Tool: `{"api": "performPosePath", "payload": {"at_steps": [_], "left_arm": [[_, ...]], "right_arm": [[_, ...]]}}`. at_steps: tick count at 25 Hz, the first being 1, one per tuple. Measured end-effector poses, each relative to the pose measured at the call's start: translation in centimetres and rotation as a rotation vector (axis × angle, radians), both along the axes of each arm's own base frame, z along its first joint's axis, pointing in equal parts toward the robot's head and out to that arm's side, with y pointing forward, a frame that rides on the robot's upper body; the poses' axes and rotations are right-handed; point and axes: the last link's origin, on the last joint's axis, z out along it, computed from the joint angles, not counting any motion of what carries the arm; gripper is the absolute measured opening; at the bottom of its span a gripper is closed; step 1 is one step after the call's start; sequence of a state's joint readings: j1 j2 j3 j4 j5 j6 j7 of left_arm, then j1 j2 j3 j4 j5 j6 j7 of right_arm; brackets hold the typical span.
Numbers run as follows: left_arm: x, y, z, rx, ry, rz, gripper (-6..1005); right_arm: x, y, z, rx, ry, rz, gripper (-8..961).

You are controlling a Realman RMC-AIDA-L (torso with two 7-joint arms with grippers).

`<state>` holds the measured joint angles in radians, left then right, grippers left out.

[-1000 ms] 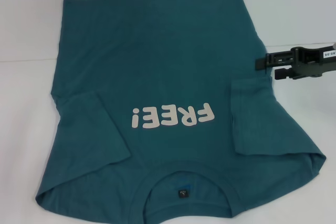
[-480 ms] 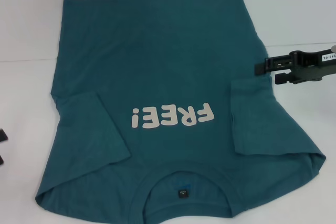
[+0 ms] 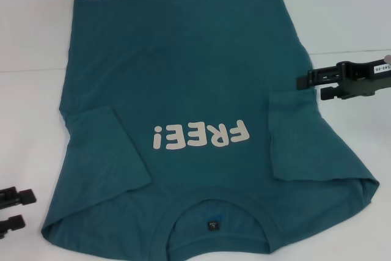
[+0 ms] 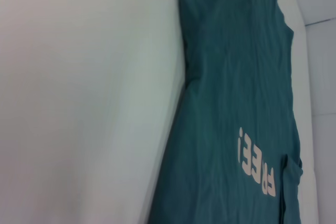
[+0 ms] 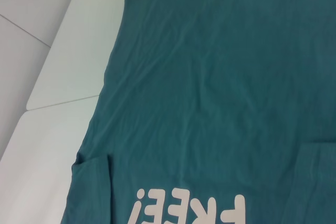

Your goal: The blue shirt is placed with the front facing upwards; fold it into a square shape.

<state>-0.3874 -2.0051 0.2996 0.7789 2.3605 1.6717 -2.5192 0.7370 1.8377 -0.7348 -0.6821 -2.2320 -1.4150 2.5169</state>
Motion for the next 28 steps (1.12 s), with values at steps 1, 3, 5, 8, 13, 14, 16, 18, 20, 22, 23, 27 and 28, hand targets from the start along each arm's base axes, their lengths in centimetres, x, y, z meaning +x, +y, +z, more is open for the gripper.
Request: {"api": "performPosePath", "payload": {"at_steps": [1,3,5,8,13,14,16,18,20,22,23,27,28], "left_arm": [[0.0,0.1,-0.3,-0.002,-0.002,0.000,721],[0.1,0.3,-1.0,-0.009,-0.005,-0.006,721],[0.2,0.5,-1.5,-0.016,-0.001,-0.023,721],[0.3,0.9,-1.9,-0.017,0.016,-0.057,723],[0.2,1.3,-2.3,-0.033,0.071,-0.083,723],[0.1,1.3,-2.4,-0.033,0.080,-0.079,723],[0.0,1.4,-2.4,-0.035,0.089,-0.073,722],[-0.1,1.4,-2.5,-0.036,0.092,-0.072,722],[-0.2,1.4,-2.5,-0.038,0.097,-0.068,722],[-0.2,1.4,-2.7,-0.042,0.101,-0.066,722],[-0.2,1.3,-2.8,-0.045,0.102,-0.067,722],[-0.1,1.3,-3.0,-0.051,0.102,-0.068,722],[-0.1,1.3,-3.1,-0.051,0.102,-0.068,721]], "right_arm": [[0.0,0.0,0.0,0.000,0.000,-0.002,917],[0.1,0.0,0.0,0.000,0.000,-0.003,917],[0.2,-0.1,-0.1,0.001,-0.001,-0.002,917],[0.2,-0.1,-0.1,0.001,-0.002,0.000,917],[0.3,-0.1,0.0,0.005,-0.004,0.000,917],[0.3,-0.1,0.0,0.005,-0.005,0.000,917],[0.3,-0.1,0.0,0.008,-0.006,0.000,917],[0.4,0.0,0.1,0.013,-0.008,-0.001,917],[0.4,0.0,0.1,0.019,-0.010,-0.003,917],[0.4,0.0,0.1,0.020,-0.010,-0.003,917],[0.4,0.0,0.1,0.020,-0.010,-0.004,917],[0.5,0.0,0.1,0.021,-0.010,-0.005,917],[0.5,0.0,0.1,0.021,-0.009,-0.006,917]]}}
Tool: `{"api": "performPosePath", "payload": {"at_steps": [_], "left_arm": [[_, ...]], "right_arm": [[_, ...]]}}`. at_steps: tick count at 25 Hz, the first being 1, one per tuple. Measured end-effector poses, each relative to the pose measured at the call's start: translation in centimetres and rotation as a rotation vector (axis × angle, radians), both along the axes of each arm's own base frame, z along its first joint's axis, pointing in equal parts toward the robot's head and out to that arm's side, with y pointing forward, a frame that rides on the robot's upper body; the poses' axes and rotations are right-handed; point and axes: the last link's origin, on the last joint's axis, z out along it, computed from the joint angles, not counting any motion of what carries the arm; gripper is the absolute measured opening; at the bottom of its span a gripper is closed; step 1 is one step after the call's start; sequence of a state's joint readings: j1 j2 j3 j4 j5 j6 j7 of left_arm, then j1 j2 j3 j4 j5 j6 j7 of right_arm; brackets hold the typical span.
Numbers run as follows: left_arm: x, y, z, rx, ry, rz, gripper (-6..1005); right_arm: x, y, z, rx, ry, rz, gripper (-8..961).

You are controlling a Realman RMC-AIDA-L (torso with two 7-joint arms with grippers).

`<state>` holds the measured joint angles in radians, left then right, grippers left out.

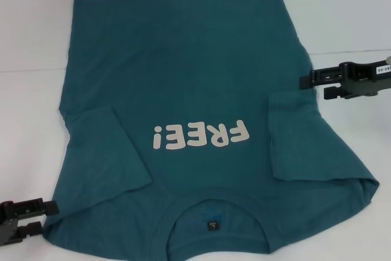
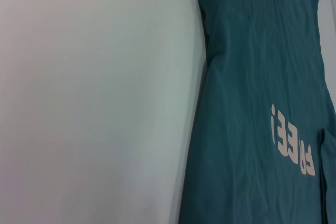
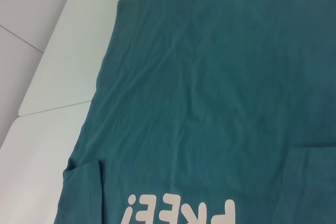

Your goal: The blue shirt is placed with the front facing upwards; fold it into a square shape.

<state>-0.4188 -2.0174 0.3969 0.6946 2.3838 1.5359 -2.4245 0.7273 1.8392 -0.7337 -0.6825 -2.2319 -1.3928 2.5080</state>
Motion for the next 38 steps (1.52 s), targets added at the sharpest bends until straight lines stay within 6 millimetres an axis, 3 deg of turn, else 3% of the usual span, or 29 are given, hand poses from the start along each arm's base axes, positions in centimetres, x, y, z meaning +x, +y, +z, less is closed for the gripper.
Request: {"api": "performPosePath", "payload": {"at_steps": [23,38], "left_arm": [[-0.7,0.0,-0.3,-0.007,0.035,0.026,720],[0.8,0.8,-1.5,-0.063,0.006,-0.021,721]], "right_arm": [[0.1,-0.1,-0.1,-0.004,0.001,-0.003,916],[0.2,-0.1,-0.1,-0.004,0.001,-0.004,916]]}}
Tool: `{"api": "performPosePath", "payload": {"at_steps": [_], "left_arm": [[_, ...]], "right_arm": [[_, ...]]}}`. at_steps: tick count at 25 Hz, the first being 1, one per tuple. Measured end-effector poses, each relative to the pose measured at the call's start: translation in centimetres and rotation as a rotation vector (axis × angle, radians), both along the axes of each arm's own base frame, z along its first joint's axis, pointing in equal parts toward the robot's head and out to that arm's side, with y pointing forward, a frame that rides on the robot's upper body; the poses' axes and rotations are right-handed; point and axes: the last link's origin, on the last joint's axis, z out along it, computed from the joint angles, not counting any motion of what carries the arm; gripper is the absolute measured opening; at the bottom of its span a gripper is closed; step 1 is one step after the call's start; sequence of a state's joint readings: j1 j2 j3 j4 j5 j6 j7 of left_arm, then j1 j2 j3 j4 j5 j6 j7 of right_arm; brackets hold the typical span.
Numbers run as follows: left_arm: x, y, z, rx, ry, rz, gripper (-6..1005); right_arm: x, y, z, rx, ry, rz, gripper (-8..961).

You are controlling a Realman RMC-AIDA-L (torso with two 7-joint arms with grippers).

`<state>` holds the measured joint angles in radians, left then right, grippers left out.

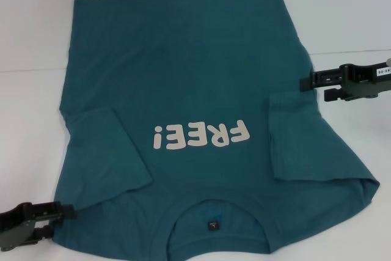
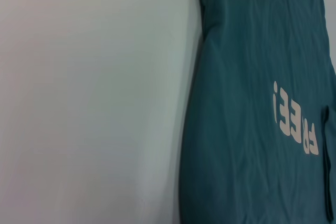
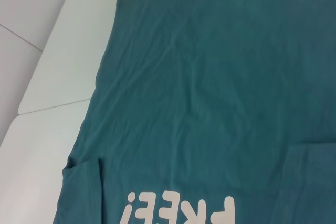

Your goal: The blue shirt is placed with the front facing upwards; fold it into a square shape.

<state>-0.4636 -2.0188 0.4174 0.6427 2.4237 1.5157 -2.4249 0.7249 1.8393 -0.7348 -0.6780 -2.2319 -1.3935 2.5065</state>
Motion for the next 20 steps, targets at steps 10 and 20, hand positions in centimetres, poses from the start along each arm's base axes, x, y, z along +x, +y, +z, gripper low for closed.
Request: {"api": "performPosePath", "payload": {"at_steps": [10,20], "left_arm": [[1.0,1.3,0.0,-0.001,0.006,-0.031,723],[0.4,1.8,0.4,0.032,0.033,0.029,720]], "right_arm": [[0.1,-0.1,0.0,-0.001,0.001,-0.002,916],[0.6,-0.4,0.0,0.000,0.003,-0.016,916]]}}
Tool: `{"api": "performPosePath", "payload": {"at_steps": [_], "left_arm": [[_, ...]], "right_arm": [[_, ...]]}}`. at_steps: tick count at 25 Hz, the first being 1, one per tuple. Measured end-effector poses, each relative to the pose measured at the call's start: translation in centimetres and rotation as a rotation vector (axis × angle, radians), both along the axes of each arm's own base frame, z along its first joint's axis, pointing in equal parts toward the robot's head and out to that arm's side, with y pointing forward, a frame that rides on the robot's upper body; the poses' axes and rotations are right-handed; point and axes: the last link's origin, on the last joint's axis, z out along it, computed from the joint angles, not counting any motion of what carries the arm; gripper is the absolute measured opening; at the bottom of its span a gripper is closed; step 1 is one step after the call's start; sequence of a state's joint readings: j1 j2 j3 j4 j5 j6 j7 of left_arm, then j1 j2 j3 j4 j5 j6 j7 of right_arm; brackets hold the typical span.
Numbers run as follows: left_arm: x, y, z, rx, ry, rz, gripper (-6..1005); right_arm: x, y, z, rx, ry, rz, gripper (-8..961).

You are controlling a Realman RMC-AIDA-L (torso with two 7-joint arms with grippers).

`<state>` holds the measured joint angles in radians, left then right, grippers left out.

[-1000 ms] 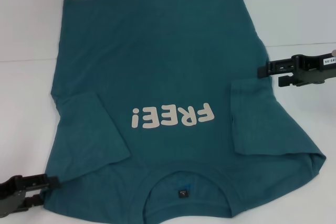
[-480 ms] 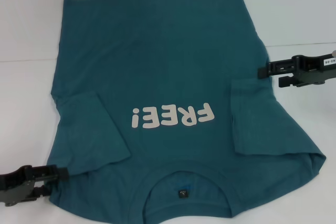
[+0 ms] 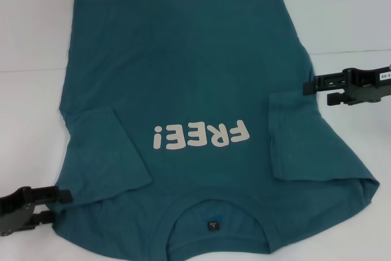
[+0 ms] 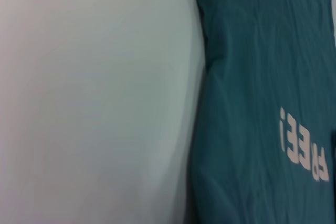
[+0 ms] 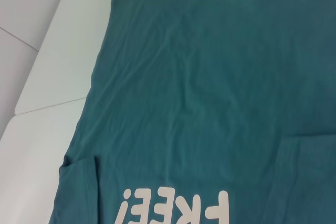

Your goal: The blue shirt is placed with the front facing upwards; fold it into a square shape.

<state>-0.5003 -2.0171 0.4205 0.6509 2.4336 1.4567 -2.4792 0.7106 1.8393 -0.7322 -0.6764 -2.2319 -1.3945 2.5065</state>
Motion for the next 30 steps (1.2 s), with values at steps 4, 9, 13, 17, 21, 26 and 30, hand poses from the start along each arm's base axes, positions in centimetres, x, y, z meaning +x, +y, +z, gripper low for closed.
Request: {"api": "performPosePath", "payload": {"at_steps": [4,9,13,17,21,26,30], "left_arm": [[0.2,0.3,-0.2,-0.010,0.010,-0.003,718],[0.5,0.3,-0.4,-0.033,0.013,-0.005,713],[0.7,0.1,0.0,-0.019,-0.023,-0.013,709],[1.1,-0.1,1.0,0.021,-0.087,-0.038,705],[1.1,-0.1,1.2,0.024,-0.086,-0.041,702],[0.0,-0.2,1.5,0.028,-0.030,0.014,697],[-0.7,-0.6,2.0,0.044,-0.013,0.044,693]], "right_arm": [[0.1,0.0,0.0,0.002,0.001,-0.003,916],[0.1,0.0,0.0,0.003,0.001,-0.003,916],[0.1,0.0,0.1,0.006,0.001,-0.003,916],[0.1,0.0,0.1,0.008,0.000,-0.002,915],[0.1,0.0,0.2,0.009,0.000,0.000,915],[0.0,0.1,0.2,0.011,-0.001,0.003,915],[0.0,0.1,0.2,0.014,-0.002,0.003,915]]}}
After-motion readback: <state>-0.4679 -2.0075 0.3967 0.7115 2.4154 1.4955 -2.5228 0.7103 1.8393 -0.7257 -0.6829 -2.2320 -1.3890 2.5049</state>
